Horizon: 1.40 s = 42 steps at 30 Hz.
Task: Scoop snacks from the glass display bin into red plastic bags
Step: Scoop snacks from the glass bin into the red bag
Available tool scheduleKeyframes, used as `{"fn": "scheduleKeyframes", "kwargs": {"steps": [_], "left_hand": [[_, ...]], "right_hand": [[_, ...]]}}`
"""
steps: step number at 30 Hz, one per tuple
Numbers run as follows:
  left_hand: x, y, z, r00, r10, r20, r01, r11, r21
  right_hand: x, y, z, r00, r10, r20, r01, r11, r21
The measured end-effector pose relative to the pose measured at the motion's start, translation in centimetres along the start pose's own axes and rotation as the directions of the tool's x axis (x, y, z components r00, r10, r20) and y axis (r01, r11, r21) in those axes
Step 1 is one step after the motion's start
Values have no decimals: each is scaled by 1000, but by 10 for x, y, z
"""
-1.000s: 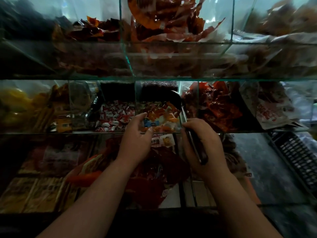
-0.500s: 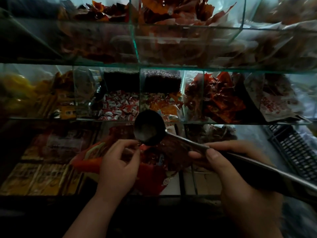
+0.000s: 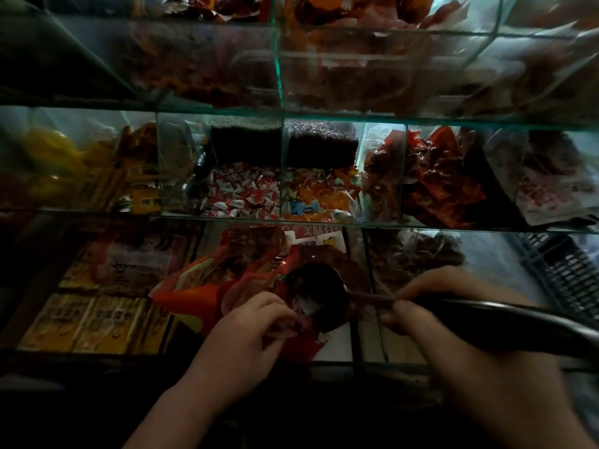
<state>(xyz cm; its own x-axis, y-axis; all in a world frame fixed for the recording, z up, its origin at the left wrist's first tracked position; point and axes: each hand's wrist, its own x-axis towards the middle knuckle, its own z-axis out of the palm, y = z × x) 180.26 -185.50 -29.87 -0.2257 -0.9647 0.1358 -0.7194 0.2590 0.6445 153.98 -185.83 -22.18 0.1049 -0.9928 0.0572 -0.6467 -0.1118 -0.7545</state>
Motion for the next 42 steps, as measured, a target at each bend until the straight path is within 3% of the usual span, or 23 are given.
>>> {"fn": "scheduleKeyframes", "kwargs": {"steps": [1, 3, 5, 8, 10, 12, 14, 16, 19, 23, 26, 30, 32, 35, 38, 42], "left_hand": [[0, 0, 0, 1000, -31, -4, 31, 999, 27], [-2, 1, -3, 994, -105, 28, 105, 994, 18], [-1, 2, -10, 976, -144, 161, 155, 986, -60], [2, 3, -17, 940, -96, 327, 119, 992, -52], [2, 2, -15, 966, -99, 239, 129, 985, -113], [-1, 1, -6, 990, -137, -35, 127, 970, -209], [-2, -3, 3, 939, -133, -318, 102, 989, -112], [-1, -8, 12, 899, -153, -411, 167, 986, -2], [-2, -8, 22, 889, -280, -362, 248, 960, -133], [-3, -2, 27, 857, -423, -293, 325, 886, -330], [-4, -2, 30, 836, -402, -375, 312, 908, -279], [-5, -10, 35, 822, -392, -412, 308, 916, -256], [-5, -14, 35, 827, -394, -402, 309, 915, -261], [-5, -22, 33, 813, -377, -444, 318, 926, -203], [-5, -26, 29, 810, -388, -439, 343, 922, -180], [-2, -23, 31, 840, -355, -411, 315, 935, -163]], "right_hand": [[6, -15, 1, 996, -84, -12, 83, 994, -78], [8, -16, 16, 997, -68, 23, 69, 993, -100], [17, -13, 36, 986, -96, 133, 108, 990, -92], [32, 9, 66, 969, -107, 224, 153, 968, -199], [34, 19, 81, 980, -71, 187, 114, 966, -234], [37, 24, 92, 995, -55, 86, 71, 977, -199], [42, 24, 101, 1000, 14, 19, -12, 993, -114], [49, 24, 103, 995, 101, 1, -101, 995, -14], [55, 27, 101, 981, 192, 19, -192, 978, 79], [53, 29, 104, 980, 181, 77, -190, 974, 125], [52, 28, 108, 975, 216, 55, -223, 957, 186], [41, 32, 113, 934, 345, -97, -272, 860, 432], [30, 33, 121, 954, 268, -132, -209, 914, 347], [22, 37, 130, 981, 180, -71, -165, 970, 177], [28, 38, 132, 977, 212, 28, -212, 977, 13], [34, 30, 140, 973, 227, 40, -225, 973, -55]]}}
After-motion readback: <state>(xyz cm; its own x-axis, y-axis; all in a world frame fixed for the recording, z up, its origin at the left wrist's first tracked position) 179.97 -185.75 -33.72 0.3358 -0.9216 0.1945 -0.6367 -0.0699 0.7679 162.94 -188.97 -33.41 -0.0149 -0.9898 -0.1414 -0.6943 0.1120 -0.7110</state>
